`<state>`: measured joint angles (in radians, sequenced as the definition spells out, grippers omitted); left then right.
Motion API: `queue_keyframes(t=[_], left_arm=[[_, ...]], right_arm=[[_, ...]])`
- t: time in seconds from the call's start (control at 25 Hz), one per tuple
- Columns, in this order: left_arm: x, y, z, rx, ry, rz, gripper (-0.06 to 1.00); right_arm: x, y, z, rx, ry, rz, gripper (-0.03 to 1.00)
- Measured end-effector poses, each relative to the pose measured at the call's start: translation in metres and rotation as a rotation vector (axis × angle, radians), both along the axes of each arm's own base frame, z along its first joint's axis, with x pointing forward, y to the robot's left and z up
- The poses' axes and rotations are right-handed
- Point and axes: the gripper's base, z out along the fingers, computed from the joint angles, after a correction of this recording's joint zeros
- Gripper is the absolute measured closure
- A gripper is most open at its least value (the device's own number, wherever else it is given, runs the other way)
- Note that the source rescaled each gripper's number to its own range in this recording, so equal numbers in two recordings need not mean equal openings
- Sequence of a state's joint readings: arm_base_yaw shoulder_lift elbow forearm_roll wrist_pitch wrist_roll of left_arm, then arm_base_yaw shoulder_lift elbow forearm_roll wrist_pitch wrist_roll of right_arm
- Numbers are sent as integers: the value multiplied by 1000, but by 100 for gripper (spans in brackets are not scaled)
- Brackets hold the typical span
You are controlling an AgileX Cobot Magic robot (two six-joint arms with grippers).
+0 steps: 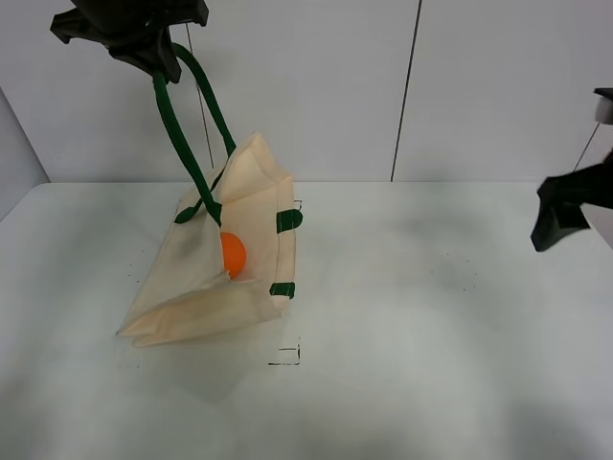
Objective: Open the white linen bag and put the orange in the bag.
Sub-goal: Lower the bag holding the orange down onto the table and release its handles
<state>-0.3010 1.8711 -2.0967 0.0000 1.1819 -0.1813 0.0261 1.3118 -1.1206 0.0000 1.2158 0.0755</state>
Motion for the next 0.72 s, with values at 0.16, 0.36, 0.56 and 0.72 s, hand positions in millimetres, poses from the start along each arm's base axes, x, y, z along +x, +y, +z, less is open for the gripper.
queue_keyframes(t=[0.16, 0.36, 0.56, 0.72], left_arm=[[0, 0, 0, 1, 0, -2, 94], [0, 0, 0, 1, 0, -2, 94], [0, 0, 0, 6, -2, -9, 94], [0, 0, 0, 8, -3, -13, 94]], right_arm=[[-66, -2, -11, 0, -19, 4, -3], [-135, -4, -31, 4, -184, 4, -3], [-184, -5, -41, -4, -464, 31, -3], [-212, -6, -38, -11, -665, 43, -3]])
